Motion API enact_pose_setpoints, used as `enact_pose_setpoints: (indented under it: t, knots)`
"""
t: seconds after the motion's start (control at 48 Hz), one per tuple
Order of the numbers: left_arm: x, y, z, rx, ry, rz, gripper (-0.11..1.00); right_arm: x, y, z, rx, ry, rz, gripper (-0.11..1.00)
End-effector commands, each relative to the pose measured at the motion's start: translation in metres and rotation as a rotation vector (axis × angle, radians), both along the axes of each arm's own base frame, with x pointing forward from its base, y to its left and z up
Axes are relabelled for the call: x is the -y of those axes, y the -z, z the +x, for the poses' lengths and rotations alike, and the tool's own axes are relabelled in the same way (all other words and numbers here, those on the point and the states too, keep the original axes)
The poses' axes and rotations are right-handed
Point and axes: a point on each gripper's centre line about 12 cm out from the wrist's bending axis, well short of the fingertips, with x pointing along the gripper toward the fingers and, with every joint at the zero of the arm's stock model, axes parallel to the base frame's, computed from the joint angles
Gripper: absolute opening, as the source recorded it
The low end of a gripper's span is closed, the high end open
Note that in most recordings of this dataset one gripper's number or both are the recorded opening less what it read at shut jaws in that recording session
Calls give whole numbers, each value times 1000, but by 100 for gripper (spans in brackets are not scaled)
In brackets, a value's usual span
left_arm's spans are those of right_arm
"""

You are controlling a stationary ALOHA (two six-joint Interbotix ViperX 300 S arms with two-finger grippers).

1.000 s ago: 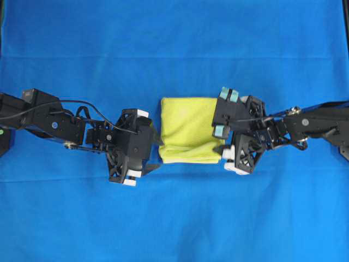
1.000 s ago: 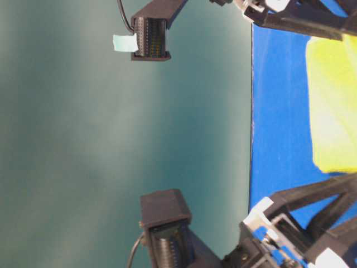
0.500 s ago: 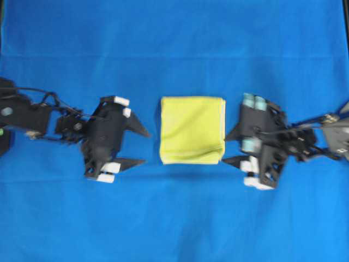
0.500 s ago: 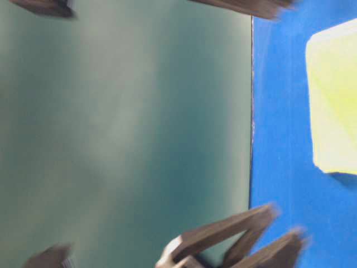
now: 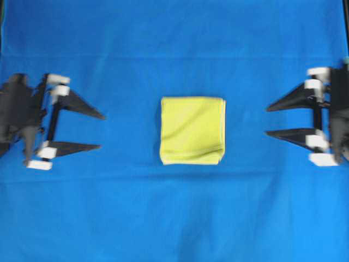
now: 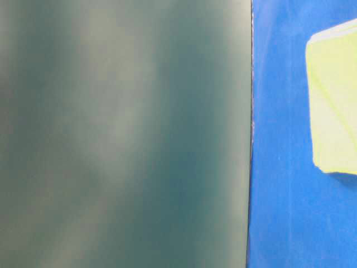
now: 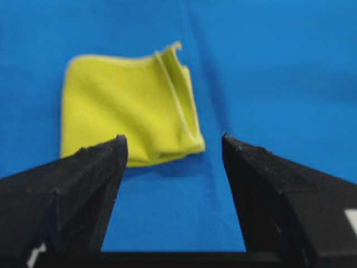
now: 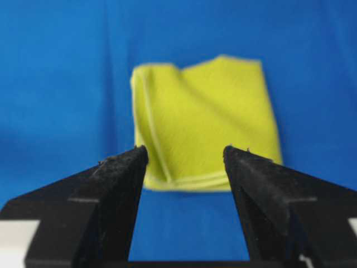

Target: Fold the yellow towel.

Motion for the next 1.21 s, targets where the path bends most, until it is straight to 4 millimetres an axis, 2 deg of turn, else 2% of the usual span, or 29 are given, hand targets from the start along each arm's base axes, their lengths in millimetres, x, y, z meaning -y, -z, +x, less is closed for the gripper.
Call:
enact_pose_setpoints:
  t: [0.0,0.208,0.417,0.563,1.188]
  knots:
    - [-6,-12,-20,89,-17,-9,66,5,-8,-14,74,-2,-12,61]
    - [-16,1,-63,163,-55,-16,66,21,14,-48,149,50,-13,61]
    - [-22,21,-86,186,-90,-33,66,26,44,-64,178,63,0,61]
    - [-25,32,-89,166,-125,-67,65,25,50,-64,194,58,18,61]
    - [-25,32,-89,168,-126,-68,65,26,52,-64,189,62,21,60]
